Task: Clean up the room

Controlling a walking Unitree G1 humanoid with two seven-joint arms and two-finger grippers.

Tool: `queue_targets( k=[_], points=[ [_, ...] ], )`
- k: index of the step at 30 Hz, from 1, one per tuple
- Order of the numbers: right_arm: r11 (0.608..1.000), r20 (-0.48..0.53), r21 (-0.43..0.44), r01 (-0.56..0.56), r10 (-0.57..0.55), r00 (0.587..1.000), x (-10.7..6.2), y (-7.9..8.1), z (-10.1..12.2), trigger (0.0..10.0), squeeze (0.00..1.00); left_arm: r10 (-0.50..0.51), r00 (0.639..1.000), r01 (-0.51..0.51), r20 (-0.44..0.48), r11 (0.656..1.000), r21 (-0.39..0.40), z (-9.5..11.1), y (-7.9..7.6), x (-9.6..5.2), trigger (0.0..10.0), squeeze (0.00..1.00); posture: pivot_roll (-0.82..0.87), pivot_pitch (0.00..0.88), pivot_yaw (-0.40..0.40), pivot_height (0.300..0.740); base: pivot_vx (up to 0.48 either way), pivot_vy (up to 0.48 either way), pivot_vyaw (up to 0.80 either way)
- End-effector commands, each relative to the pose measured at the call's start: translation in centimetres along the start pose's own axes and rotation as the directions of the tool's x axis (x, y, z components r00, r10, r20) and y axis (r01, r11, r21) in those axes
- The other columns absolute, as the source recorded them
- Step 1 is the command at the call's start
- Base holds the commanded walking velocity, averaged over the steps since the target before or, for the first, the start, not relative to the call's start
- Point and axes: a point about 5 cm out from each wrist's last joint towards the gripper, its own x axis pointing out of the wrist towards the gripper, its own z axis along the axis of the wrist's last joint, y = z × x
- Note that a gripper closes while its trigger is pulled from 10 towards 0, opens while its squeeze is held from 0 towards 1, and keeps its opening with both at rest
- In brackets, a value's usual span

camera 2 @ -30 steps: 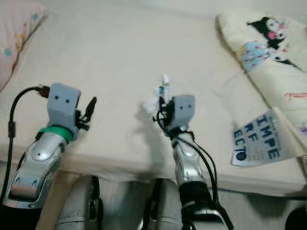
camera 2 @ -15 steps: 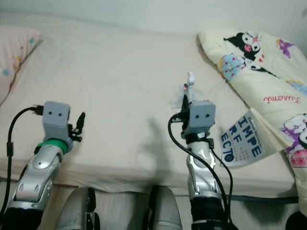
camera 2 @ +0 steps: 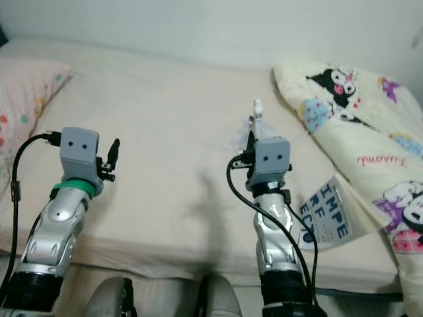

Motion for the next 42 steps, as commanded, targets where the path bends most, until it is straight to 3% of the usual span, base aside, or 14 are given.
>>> queue_targets(
  k=[1, 9, 16, 19, 24, 33, 42],
  points=[
    [1.000, -0.018, -0.016, 0.005, -0.006, 1.000, -0.3, -0.3, -0.3, 10.0, 0.00, -0.013, 1.000, 0.013, -0.003, 1.000, -0.001, -0.2, -0.5, 0.1, 10.0, 0.00, 0.02, 0.000, -0.042, 0.702, 0.000, 0.000, 0.00],
    [1.000, -0.048, -0.021, 0.012, -0.013, 0.999, -0.6, -0.4, -0.8, 10.0, 0.00, -0.062, 0.998, 0.061, -0.018, 0.998, -0.013, -0.3, -1.6, 0.4, 10.0, 0.00, 0.02, 0.000, -0.041, 0.737, 0.000, 0.000, 0.00],
    [1.000, -0.080, -0.007, 0.029, -0.029, 0.996, -0.9, -0.3, -1.5, 10.0, 0.00, -0.110, 0.994, 0.109, -0.026, 0.994, -0.027, -0.7, -2.3, 0.3, 10.0, 0.00, 0.02, 0.000, -0.033, 0.740, 0.000, 0.000, 0.00],
    [0.999, -0.106, 0.023, 0.035, -0.032, 0.994, -1.1, 0.1, -2.0, 10.0, 0.00, -0.114, 0.993, 0.113, -0.032, 0.993, -0.033, -0.9, -2.4, 0.3, 10.0, 0.00, 0.02, 0.000, -0.025, 0.740, 0.000, 0.000, 0.00],
    [0.988, -0.236, 0.152, 0.026, 0.011, 0.972, -2.0, 2.7, -3.9, 10.0, 0.00, -0.126, 0.991, 0.124, -0.048, 0.991, -0.041, -1.6, -2.5, -0.2, 10.0, 0.00, 0.02, 0.000, -0.016, 0.740, 0.000, 0.000, 0.00],
    [0.983, -0.221, 0.182, -0.017, 0.058, 0.974, -2.0, 4.1, -3.7, 10.0, 0.00, -0.136, 0.989, 0.134, -0.054, 0.990, -0.040, -1.9, -2.7, -0.5, 10.0, 0.00, 0.03, 0.000, -0.008, 0.740, 0.000, 0.000, 0.00],
    [0.981, -0.214, 0.190, -0.032, 0.073, 0.974, -1.8, 4.3, -3.5, 10.0, 0.00, -0.133, 0.990, 0.131, -0.051, 0.991, -0.034, -1.8, -2.6, -0.6, 10.0, 0.00, 0.03, 0.000, -0.009, 0.740, 0.000, 0.000, 0.00]
  ],
)
